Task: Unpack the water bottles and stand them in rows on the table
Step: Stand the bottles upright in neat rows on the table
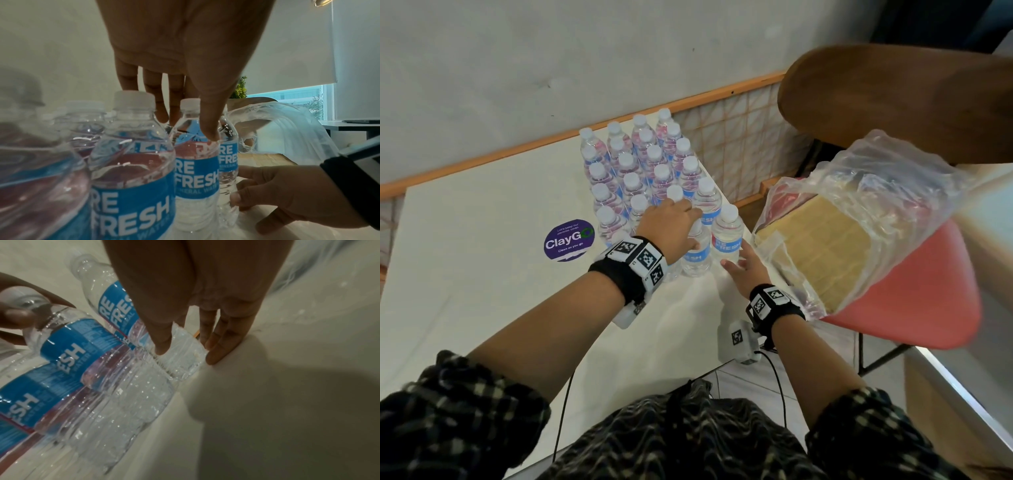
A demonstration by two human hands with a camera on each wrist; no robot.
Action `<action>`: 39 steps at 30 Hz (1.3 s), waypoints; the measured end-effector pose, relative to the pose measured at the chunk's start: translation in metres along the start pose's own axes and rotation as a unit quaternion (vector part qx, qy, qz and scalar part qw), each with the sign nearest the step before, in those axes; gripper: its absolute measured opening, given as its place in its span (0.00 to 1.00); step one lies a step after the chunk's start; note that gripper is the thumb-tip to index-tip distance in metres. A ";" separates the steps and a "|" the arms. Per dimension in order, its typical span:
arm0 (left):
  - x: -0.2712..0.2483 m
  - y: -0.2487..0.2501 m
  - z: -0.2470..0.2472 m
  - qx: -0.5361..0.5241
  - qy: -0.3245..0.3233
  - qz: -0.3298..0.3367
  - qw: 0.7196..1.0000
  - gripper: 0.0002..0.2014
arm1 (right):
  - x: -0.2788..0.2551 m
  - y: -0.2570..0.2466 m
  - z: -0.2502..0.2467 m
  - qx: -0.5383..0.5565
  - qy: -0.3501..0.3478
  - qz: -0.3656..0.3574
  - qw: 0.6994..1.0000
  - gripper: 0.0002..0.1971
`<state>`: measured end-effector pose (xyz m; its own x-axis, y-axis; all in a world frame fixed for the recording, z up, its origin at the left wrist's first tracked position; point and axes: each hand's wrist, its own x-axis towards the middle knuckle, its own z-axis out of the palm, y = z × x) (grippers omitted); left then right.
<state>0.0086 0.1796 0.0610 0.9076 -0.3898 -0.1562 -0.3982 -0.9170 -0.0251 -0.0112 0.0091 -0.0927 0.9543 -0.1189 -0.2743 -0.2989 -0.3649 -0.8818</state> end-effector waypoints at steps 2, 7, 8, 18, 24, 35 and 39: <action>0.000 -0.002 0.001 -0.007 0.003 0.003 1.000 0.30 | 0.001 0.003 0.002 -0.009 0.002 0.000 1.000 0.33; -0.001 -0.008 0.004 -0.008 0.005 0.022 1.000 0.32 | 0.002 0.006 0.002 0.009 0.036 0.009 0.999 0.33; -0.001 -0.009 0.005 -0.008 0.005 0.023 1.000 0.33 | 0.001 0.005 0.001 0.011 0.040 0.008 0.999 0.33; 0.002 -0.014 0.011 -0.032 0.018 0.028 0.999 0.33 | 0.008 -0.003 0.006 -0.054 0.051 0.030 0.997 0.35; 0.003 -0.013 0.012 -0.027 0.030 0.021 0.999 0.33 | 0.008 0.002 0.007 -0.060 0.051 0.020 0.997 0.35; 0.004 -0.017 0.008 -0.068 0.038 0.008 0.997 0.28 | 0.014 0.007 0.005 -0.094 0.030 0.005 0.995 0.34; 0.004 -0.020 0.008 -0.070 0.029 0.018 0.997 0.30 | 0.014 0.004 0.005 -0.092 0.031 0.010 0.995 0.34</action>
<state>0.0191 0.1972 0.0526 0.9007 -0.4233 -0.0977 -0.4118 -0.9036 0.1180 0.0013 0.0101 -0.1022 0.9479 -0.1825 -0.2611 -0.3185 -0.5239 -0.7900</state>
